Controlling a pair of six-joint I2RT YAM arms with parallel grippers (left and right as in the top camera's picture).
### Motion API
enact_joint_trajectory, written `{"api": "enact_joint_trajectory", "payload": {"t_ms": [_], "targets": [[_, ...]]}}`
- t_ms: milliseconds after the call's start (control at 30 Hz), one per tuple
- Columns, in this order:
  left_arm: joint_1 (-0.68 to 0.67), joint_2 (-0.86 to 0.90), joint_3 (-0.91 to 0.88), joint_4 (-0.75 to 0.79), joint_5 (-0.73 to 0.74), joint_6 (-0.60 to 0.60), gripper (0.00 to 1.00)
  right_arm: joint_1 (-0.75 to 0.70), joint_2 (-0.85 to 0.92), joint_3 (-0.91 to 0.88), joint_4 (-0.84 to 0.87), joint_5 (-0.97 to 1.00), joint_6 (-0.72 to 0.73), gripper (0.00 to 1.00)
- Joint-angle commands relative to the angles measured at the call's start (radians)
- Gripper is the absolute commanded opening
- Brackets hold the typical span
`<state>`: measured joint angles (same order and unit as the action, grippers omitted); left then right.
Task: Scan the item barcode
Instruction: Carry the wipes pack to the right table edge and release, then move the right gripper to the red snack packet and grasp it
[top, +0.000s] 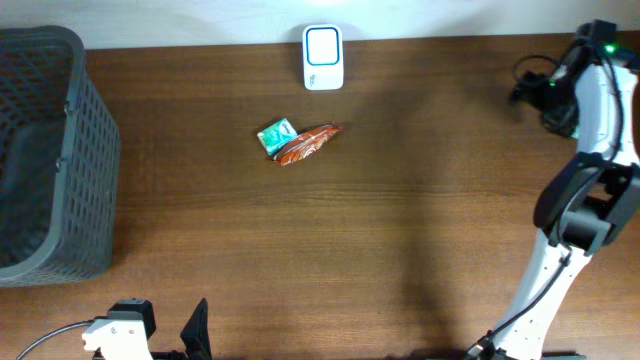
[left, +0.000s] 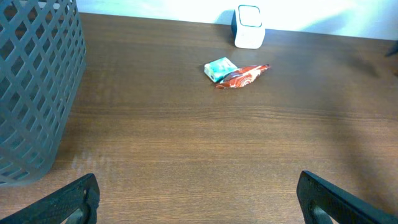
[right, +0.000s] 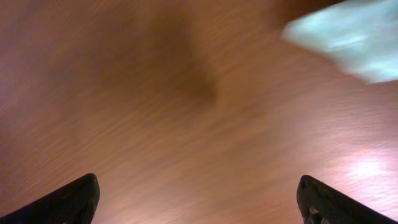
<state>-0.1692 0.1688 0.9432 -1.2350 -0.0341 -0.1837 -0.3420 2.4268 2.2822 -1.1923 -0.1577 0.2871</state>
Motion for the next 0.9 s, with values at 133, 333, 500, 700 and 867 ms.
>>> {"api": "enact_joint_trajectory", "payload": {"t_ms": [133,333,500,700,867], "targets": [[0.002,-0.007,-0.002,0.002,-0.007,-0.003,0.99,0.232,0.013,0.005,-0.13,-0.242,-0.003,0.99],[0.002,-0.007,-0.002,0.002,-0.007,-0.003,0.99,0.446,0.017,0.005,-0.059,-0.158,-0.002,0.99],[0.002,-0.007,-0.002,0.002,-0.007,-0.003,0.99,0.612,0.017,0.005,0.069,-0.098,0.088,0.99],[0.002,-0.007,-0.002,0.002,-0.007,-0.003,0.99,0.74,0.018,0.005,0.135,0.134,0.426,0.99],[0.002,-0.007,-0.002,0.002,-0.007,-0.003,0.99,0.767,0.019,-0.02,0.177,0.17,0.562,0.99]]}}
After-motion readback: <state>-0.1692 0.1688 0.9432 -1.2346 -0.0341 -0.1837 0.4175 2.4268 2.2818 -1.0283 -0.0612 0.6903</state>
